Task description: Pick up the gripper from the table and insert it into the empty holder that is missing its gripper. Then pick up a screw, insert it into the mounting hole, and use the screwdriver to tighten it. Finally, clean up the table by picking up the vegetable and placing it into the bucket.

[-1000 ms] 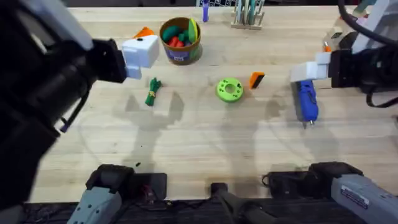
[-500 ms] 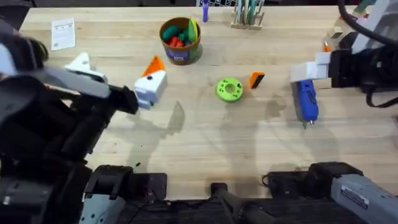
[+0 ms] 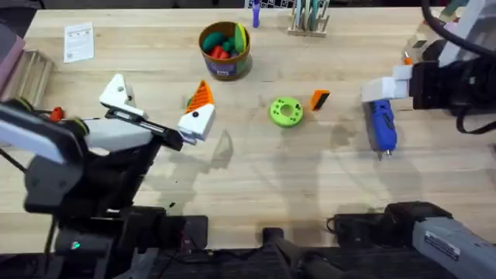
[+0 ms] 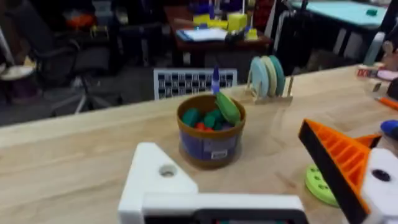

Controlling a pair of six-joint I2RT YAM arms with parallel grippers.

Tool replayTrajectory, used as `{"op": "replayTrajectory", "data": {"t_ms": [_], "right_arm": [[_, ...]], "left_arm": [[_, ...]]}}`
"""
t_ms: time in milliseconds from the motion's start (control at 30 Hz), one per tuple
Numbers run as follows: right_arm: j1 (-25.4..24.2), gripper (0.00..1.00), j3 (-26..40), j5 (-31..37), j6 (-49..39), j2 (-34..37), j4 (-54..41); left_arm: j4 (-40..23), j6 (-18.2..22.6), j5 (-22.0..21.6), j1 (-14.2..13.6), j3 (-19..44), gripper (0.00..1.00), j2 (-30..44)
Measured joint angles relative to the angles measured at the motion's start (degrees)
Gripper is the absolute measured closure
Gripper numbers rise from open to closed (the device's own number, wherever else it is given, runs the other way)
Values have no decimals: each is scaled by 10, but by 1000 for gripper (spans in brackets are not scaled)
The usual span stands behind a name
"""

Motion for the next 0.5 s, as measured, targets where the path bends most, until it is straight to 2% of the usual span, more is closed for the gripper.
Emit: {"op": "replayTrajectory", "data": {"t_ms": [233, 400, 500], "right_arm": [[0, 10, 0, 0, 0, 0, 0], [0, 9, 0, 0, 0, 0, 0], [0, 10, 0, 0, 0, 0, 0]], "left_arm": [[122, 1, 2, 0, -77, 15, -42], [116, 0, 10, 0, -93, 15, -65], [116, 0, 30, 3, -93, 15, -71]]}}
